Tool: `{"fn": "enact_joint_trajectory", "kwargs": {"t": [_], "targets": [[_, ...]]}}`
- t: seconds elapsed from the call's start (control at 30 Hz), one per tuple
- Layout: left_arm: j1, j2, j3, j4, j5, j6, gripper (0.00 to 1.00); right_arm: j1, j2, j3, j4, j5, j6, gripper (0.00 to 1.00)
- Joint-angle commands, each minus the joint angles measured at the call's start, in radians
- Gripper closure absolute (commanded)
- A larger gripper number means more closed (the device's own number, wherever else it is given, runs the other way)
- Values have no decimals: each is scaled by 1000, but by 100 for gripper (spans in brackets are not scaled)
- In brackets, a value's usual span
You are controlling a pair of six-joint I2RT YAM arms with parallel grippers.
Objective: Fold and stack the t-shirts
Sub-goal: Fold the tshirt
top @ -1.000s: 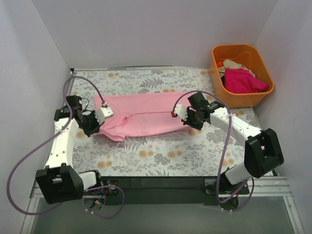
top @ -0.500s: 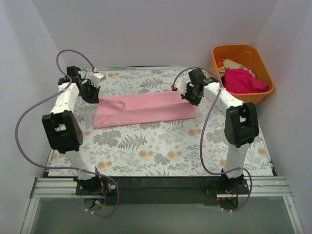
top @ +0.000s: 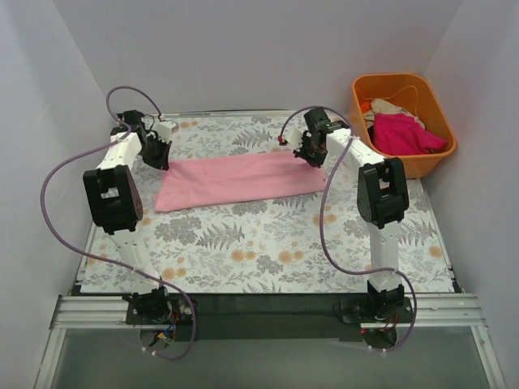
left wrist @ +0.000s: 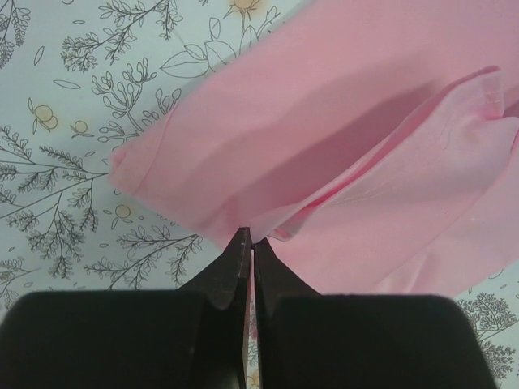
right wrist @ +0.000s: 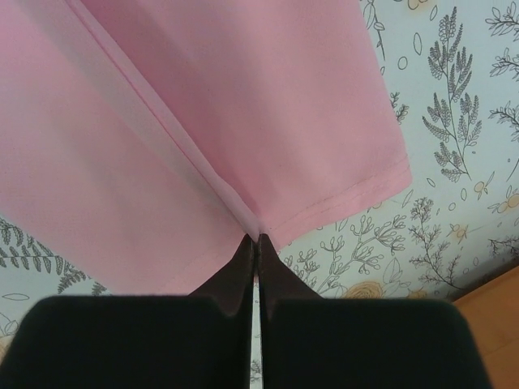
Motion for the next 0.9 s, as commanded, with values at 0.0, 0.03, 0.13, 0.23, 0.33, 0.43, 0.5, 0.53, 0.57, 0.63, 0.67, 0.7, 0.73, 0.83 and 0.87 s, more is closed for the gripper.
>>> {"fn": "enact_joint_trajectory", "kwargs": {"t": [0.0, 0.03, 0.13, 0.23, 0.33, 0.43, 0.5, 0.53, 0.57, 0.63, 0.67, 0.7, 0.73, 0.83, 0.87], "targets": [[-12, 5, 68, 39, -14, -31, 100, -9, 23, 55, -20, 17, -31, 99], [-17, 11, 76, 41, -16, -33, 100, -11, 24, 57, -21, 17, -31, 99], [-22, 33, 97, 44, -22, -36, 100, -15, 30, 72, -18, 16, -33, 99], [-25, 51, 100, 51, -34, -37, 100, -18, 43, 86, -18, 20, -31, 99], [-29, 76, 91, 64, -54, -39, 100, -18, 70, 97, -20, 31, -31, 99], [-29, 94, 73, 85, -82, -45, 100, -18, 93, 108, -18, 31, -25, 99], [-29, 102, 71, 99, -88, -60, 100, -18, 109, 114, -17, 37, -22, 99], [-28, 110, 74, 99, -88, -66, 94, -18, 116, 127, -17, 42, -19, 92], [-28, 114, 86, 99, -89, -86, 88, -20, 130, 135, -17, 42, -12, 83], [-28, 114, 100, 82, -85, -102, 77, -18, 136, 163, -17, 74, 5, 59], [-28, 108, 117, 75, -83, -111, 67, -18, 135, 169, -17, 77, 8, 51], [-29, 105, 129, 67, -85, -128, 64, -18, 129, 176, -18, 82, 11, 48], [-29, 101, 146, 42, -85, -132, 62, -18, 124, 184, -18, 86, 18, 45], [-29, 70, 194, -2, -100, -161, 57, -18, 84, 204, -21, 89, 28, 40], [-28, 61, 205, -16, -103, -171, 57, -20, 57, 203, -23, 88, 36, 40]]}}
